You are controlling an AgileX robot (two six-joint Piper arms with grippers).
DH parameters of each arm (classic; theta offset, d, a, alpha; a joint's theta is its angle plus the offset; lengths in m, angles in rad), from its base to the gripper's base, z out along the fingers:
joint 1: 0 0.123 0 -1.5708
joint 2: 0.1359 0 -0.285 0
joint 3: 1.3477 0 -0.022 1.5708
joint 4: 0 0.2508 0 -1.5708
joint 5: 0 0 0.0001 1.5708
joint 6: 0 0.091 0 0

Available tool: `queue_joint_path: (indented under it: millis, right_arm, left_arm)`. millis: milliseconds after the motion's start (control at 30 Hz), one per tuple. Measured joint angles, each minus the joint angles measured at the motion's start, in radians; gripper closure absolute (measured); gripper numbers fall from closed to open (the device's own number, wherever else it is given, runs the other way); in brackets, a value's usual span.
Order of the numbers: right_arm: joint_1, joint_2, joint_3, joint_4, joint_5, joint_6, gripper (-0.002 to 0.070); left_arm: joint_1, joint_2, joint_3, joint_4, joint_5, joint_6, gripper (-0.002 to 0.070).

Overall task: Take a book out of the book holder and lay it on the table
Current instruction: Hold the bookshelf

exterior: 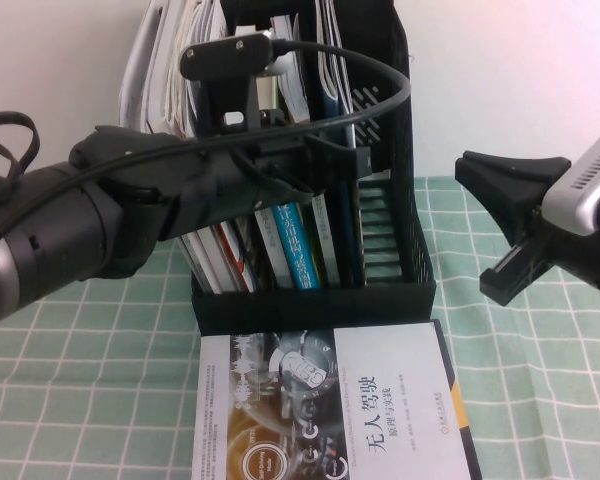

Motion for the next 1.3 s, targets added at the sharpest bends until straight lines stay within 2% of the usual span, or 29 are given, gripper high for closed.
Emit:
queue_joint_path:
  millis: [333, 567, 667, 833, 900, 1033, 1300]
  right_arm:
    - [0.0, 0.087, -0.002, -0.006, -0.084, -0.017, 0.0678]
    - [0.0, 0.188, -0.021, -0.014, -0.105, -0.026, 0.0675]
    - [0.0, 0.257, -0.049, -0.014, -0.134, -0.026, 0.0601]
    - [0.0, 0.358, -0.096, -0.005, -0.181, -0.026, 0.0346]
    - [0.0, 0.386, -0.11, 0.004, -0.211, -0.024, 0.0283]
    - [0.017, 0.425, -0.144, 0.032, -0.228, -0.021, 0.025]
    - [0.06, 0.483, -0.191, 0.135, -0.226, -0.052, 0.0248]
  left_arm:
    - [0.0, 0.0, -0.006, -0.055, 0.103, -0.075, 0.0678]
    - [0.0, 0.0, -0.006, -0.078, 0.088, -0.077, 0.0678]
    - [0.0, 0.0, -0.006, -0.089, 0.085, -0.079, 0.0678]
    - [0.0, 0.0, -0.006, -0.108, 0.084, -0.079, 0.0678]
    - [0.0, 0.0, -0.006, -0.111, 0.084, -0.079, 0.0678]
    - [0.0, 0.0, -0.006, -0.114, 0.084, -0.077, 0.0678]
    - [0.0, 0.014, -0.006, -0.148, 0.084, -0.075, 0.0678]
